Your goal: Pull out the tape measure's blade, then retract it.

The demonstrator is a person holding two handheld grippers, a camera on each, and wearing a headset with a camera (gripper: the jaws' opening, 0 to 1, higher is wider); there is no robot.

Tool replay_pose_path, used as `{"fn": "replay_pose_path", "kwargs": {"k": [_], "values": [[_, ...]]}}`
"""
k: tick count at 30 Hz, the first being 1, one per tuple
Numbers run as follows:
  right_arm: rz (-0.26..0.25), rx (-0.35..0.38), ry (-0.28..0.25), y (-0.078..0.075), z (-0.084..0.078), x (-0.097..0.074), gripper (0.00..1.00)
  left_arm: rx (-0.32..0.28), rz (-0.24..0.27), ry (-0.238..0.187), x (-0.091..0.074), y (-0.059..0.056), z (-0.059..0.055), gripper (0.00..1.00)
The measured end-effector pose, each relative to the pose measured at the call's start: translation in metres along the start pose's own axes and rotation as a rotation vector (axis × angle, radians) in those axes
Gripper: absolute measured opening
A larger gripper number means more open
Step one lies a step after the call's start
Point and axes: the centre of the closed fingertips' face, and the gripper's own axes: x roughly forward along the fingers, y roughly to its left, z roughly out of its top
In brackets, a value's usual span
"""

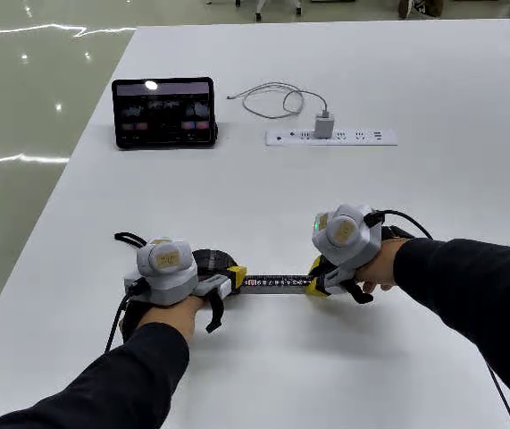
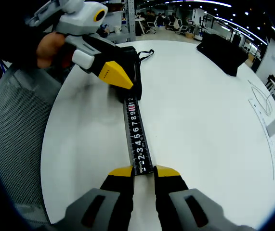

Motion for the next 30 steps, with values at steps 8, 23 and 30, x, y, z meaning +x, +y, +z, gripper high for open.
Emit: {"fn": "replay_pose_path", "kwargs": {"k": [8, 23, 30], "values": [[0.009, -0.003, -0.017, 0.001, 0.003, 0.001, 0.12, -0.002, -0.009, 0.002, 0.0, 0.0, 0.001, 0.6], [-0.001, -0.01, -0.031, 0.001, 0.01, 0.005, 0.12, 0.0, -0.016, 0.002, -0.001, 0.0, 0.002, 0.6], [-0.011, 0.006, -0.054, 0.003, 0.015, 0.009, 0.12, 0.003, -0.022, 0.006, -0.001, 0.0, 0.002, 0.6]]}}
